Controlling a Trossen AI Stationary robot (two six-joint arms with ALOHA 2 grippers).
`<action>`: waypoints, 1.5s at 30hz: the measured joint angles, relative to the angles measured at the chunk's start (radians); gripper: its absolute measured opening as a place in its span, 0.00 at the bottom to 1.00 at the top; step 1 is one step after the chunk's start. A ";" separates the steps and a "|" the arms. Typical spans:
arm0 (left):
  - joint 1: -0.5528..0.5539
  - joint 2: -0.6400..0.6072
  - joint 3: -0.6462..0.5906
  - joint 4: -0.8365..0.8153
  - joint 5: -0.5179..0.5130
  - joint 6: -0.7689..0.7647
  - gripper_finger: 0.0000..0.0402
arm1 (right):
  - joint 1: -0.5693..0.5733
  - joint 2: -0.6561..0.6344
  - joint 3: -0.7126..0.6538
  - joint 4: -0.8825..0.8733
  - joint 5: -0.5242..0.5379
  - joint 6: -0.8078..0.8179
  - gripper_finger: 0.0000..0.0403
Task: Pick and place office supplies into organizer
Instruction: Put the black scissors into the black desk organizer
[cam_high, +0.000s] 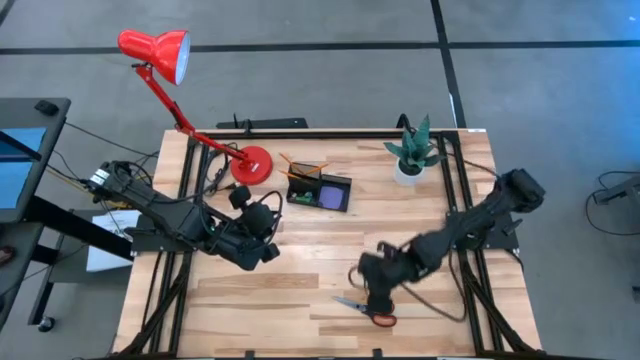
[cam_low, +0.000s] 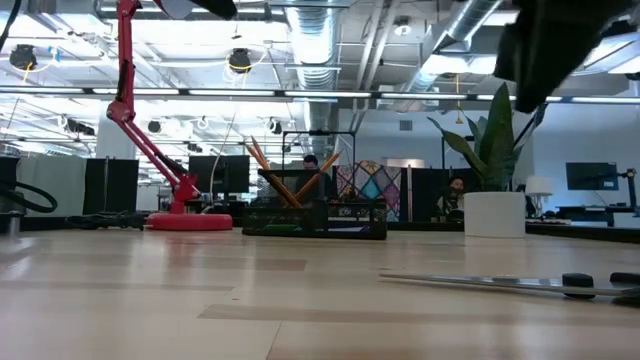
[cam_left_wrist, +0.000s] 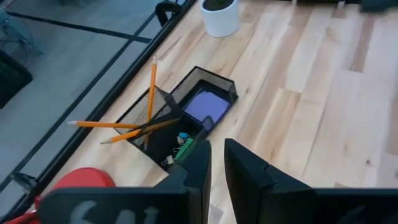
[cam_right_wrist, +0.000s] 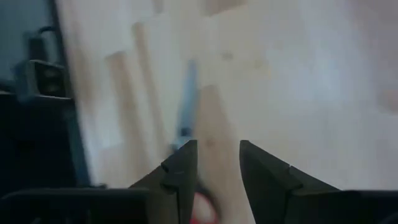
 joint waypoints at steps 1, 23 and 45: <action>-0.006 0.000 0.000 0.001 0.000 -0.005 0.09 | 0.024 0.022 0.001 0.032 0.005 0.018 0.28; -0.038 0.000 0.000 0.029 -0.003 -0.010 0.09 | 0.123 0.263 0.045 0.024 -0.105 0.025 0.28; -0.038 0.000 0.000 0.023 0.001 0.001 0.09 | 0.124 0.268 0.045 -0.104 -0.123 0.098 0.28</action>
